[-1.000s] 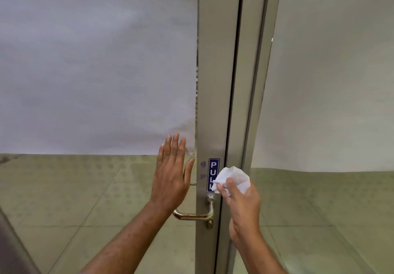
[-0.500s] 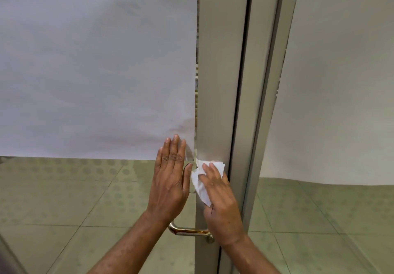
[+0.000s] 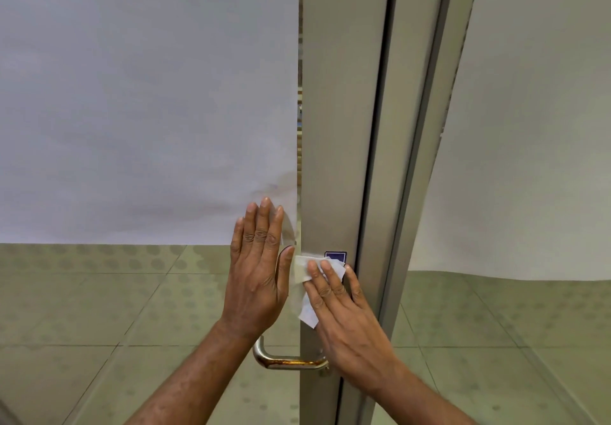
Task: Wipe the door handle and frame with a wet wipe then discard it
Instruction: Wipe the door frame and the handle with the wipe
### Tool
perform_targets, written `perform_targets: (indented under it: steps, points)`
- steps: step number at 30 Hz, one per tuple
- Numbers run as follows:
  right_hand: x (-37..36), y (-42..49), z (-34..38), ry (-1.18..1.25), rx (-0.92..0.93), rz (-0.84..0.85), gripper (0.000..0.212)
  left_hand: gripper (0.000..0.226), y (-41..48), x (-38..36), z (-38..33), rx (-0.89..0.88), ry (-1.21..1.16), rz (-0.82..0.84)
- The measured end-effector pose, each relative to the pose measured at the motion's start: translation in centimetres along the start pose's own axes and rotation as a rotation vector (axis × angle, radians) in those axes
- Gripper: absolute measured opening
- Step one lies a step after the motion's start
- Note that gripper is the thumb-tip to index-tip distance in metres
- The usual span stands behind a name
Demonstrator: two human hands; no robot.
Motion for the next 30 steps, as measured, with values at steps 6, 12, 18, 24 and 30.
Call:
perform_targets:
  steps: [6, 12, 18, 24, 30]
  points:
    - [-0.8, -1.7, -0.3, -0.053, 0.127, 0.112, 0.074, 0.057, 0.0, -0.8, 0.5, -0.028, 0.007, -0.036]
    - [-0.6, -2.0, -0.7, -0.080, 0.186, 0.135, 0.068, 0.058, 0.0, -1.4, 1.0, -0.036, 0.031, -0.056]
    - [1.8, 1.2, -2.3, -0.067, 0.095, 0.002, 0.080, 0.057, 0.3, -1.8, 0.7, -0.039, 0.037, -0.134]
    - [1.6, 1.1, -2.4, -0.075, 0.156, -0.011, 0.071, 0.055, 0.8, -2.2, 0.6, -0.035, 0.059, -0.198]
    - [-0.3, -1.4, -2.3, -0.093, 0.291, 0.022, 0.062, 0.055, 0.9, -2.1, 0.5, -0.036, 0.064, -0.192]
Point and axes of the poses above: each hand's wrist, its own y-axis towards the middle knuckle, its own x-axis out of the back of the hand, z = x × y, the point moved 5 cm from there along y, towards the middle knuckle, and after that the axes turned 4 degrees about -y, right-handed, at the moved point
